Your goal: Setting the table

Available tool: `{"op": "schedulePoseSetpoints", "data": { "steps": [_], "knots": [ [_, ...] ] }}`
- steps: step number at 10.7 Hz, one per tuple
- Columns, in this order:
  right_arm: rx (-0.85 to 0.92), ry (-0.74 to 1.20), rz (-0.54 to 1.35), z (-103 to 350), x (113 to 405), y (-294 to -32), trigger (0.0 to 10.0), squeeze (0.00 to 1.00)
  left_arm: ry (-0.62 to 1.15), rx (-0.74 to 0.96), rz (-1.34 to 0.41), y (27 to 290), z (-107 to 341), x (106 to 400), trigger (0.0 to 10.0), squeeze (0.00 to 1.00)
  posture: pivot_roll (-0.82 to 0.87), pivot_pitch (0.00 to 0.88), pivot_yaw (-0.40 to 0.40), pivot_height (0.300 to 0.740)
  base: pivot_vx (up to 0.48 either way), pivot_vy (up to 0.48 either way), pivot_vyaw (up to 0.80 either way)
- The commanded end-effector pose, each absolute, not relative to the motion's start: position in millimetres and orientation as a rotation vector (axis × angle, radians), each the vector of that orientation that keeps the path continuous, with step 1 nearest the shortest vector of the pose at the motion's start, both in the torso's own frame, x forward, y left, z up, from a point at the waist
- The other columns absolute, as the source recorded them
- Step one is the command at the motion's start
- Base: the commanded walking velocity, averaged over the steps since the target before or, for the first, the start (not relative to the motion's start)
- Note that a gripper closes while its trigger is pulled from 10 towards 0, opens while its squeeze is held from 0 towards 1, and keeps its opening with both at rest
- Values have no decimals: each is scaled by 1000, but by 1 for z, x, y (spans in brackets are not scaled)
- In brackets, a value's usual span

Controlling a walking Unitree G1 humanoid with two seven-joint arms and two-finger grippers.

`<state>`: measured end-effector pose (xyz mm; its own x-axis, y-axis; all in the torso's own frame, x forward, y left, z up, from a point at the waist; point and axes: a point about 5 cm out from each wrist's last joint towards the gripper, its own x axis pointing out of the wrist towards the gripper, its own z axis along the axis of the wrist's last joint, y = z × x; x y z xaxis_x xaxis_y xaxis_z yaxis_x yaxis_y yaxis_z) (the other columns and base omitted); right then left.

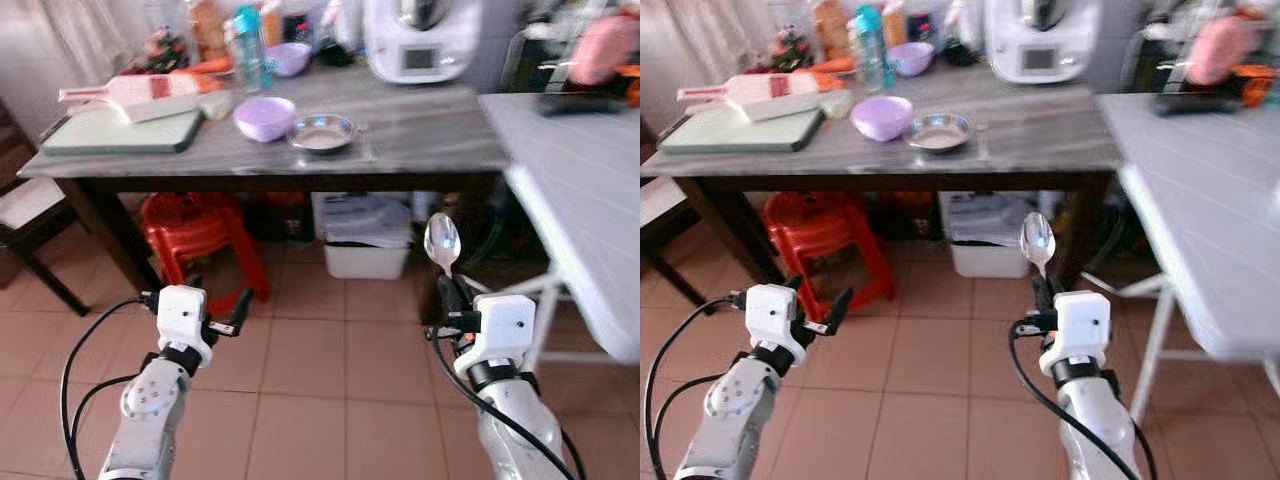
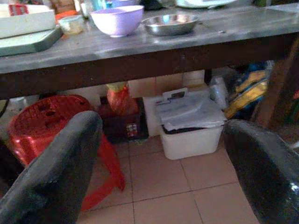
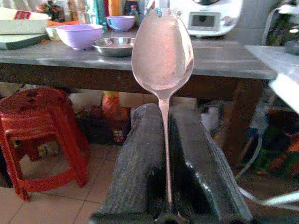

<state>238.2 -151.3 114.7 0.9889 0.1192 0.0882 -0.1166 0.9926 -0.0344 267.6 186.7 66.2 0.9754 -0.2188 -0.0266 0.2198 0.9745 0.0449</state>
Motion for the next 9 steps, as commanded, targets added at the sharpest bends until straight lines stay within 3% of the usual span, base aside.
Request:
{"op": "schedulePoseSetpoints", "data": {
  "steps": [1, 7, 9],
  "knots": [
    [-35, -111, 113, 119, 238, -153, 10000, 0, 8, 43, -244, 182, 71, 271, 10000, 0, -1, 0, 75, 740, 480, 0, 0],
    [-38, -105, 105, 118, 237, -155, 10000, 0, 9, 33, -271, 174, 71, 273, 10000, 0, -10, 0, 77, 740, 480, 0, 0],
    [-42, -106, 105, 119, 237, -155, 10000, 0, 8, 31, -277, 173, 72, 275, 10000, 0, -13, 0, 75, 740, 480, 0, 750]
  ]
}}
